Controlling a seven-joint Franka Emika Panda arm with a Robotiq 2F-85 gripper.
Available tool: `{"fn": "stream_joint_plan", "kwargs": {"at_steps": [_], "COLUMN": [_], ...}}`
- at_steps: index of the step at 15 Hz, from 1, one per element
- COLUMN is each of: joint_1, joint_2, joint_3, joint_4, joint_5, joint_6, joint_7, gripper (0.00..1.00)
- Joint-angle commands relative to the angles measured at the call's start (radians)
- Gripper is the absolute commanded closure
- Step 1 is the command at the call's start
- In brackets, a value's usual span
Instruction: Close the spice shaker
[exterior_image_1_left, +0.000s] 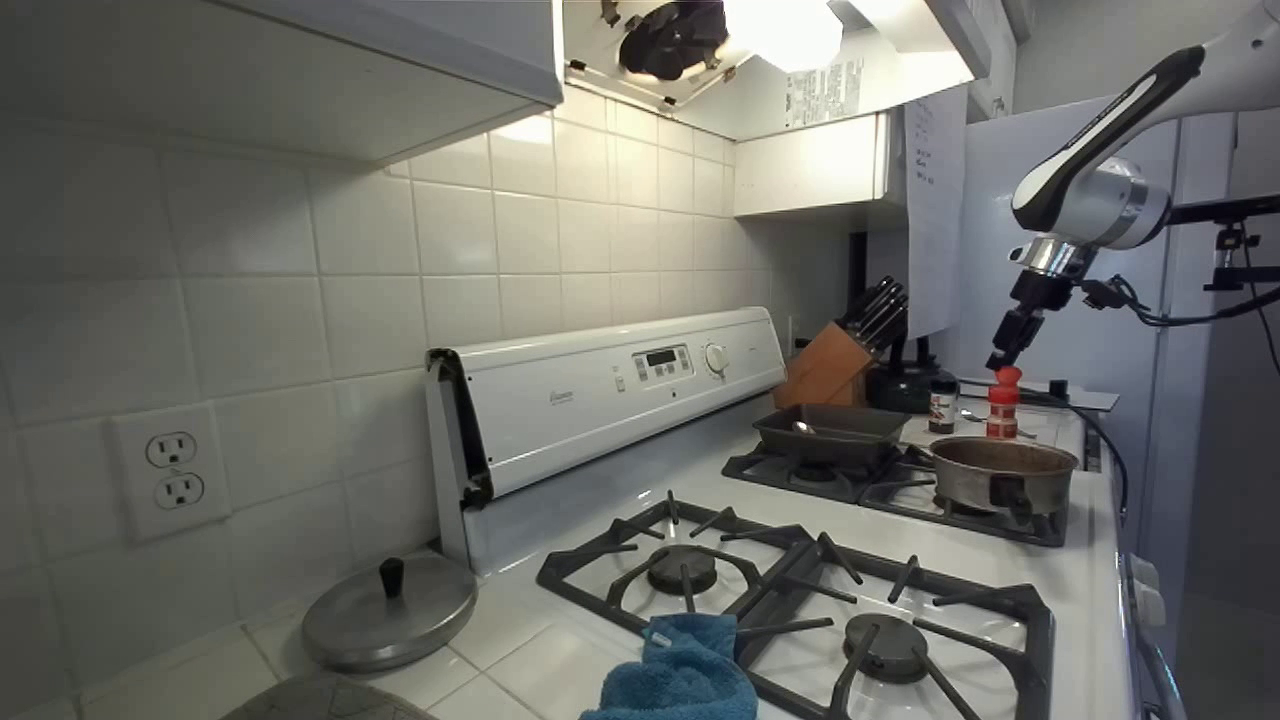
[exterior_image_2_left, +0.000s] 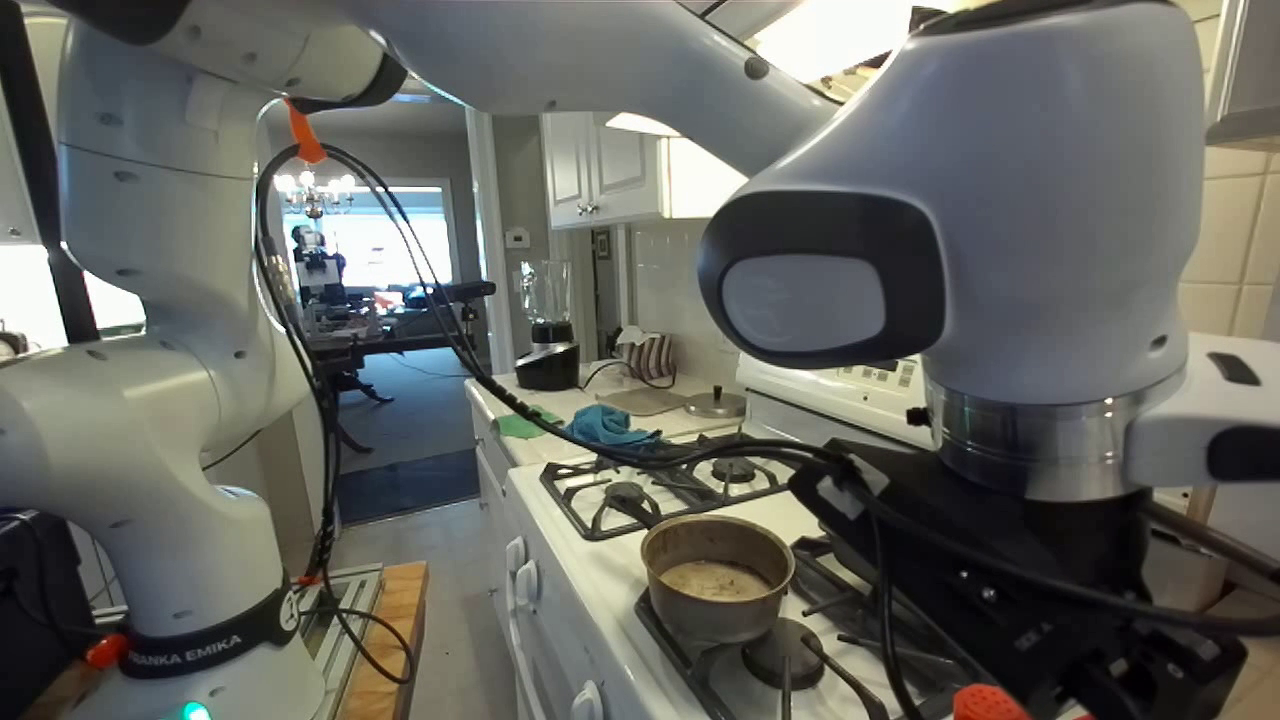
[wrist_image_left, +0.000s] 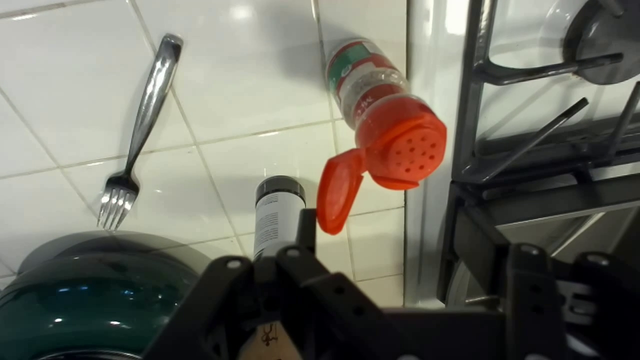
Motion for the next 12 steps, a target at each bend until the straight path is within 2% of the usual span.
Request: {"fn": "stream_joint_plan", "kwargs": {"at_steps": [1,3,4,5,7,9,12], "joint_1": [0.001,0.002,0.002,0.002,0.003,0.004,0.006], "joint_2": [-0.005,-0.005,-0.005,-0.005,-0.005,-0.003,0.0], "joint_3": [-0.003,-0.004,-0.004,-0.004,-0.005,-0.007,-0.012], "joint_4": [0.012,0.012,0.012,0.012,0.012,0.012,0.012], "joint_5": [0.008,0.007,0.007,0.007,0.004,-0.001,-0.011], "joint_6": [-0.028,-0.028,-0.028,-0.028,-0.027,-0.026,-0.023], "joint_7": [-0.007,-0.006,-0.006,-0.005,-0.003,0.001,0.01], "gripper": [0.32,0.39,0.48,0.48,0.55,0.51,0.5]}}
